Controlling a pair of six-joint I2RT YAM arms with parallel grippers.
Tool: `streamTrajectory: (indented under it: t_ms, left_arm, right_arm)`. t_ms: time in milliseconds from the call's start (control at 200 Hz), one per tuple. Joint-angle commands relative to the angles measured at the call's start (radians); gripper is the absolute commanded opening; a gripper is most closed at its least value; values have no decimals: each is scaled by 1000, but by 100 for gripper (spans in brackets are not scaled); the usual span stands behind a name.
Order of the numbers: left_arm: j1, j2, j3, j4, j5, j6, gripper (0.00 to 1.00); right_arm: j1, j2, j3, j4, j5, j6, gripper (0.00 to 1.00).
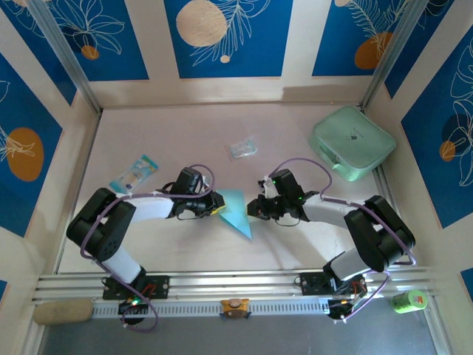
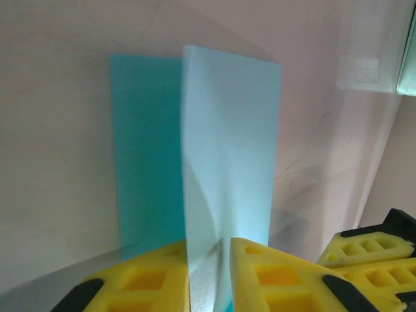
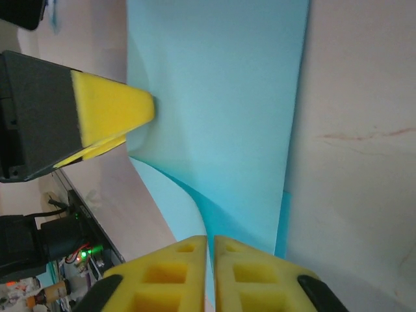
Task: Fold a paper plane with a square sheet of paper (pick it up from the middle)
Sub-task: Fourth fold the wing at the center of the table.
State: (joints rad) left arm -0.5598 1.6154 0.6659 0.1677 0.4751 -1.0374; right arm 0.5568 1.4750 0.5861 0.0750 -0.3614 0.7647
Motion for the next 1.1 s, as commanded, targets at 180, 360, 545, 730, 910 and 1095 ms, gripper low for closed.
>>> streamTrajectory:
  t_ms: [180,360,545,730,910,1095]
  left_arm:
    - [9,-65,-70,50,-84,-58,5]
    - [6,-142,-120,61,-159,-92,3]
    - [-24,-201,-161,51,-220,-124,2]
    - [-40,-213,-137,40,-212,-100,11]
    - [-40,-189,-122,78,-157,-79,25]
    - [-39,-157,-108,124,-98,-74,28]
  right_arm:
    - [13,-125,-11,-166,154,-1,43]
    - [26,-229,-33,-216,259,19,52]
    - [52,-305,-67,-175,339,8,52]
    - [150,-334,-93,-105,468,-73,53]
    - [281,-358,-151,18,594,-223,52]
    - [457,-332,-183,111,744,-482,47]
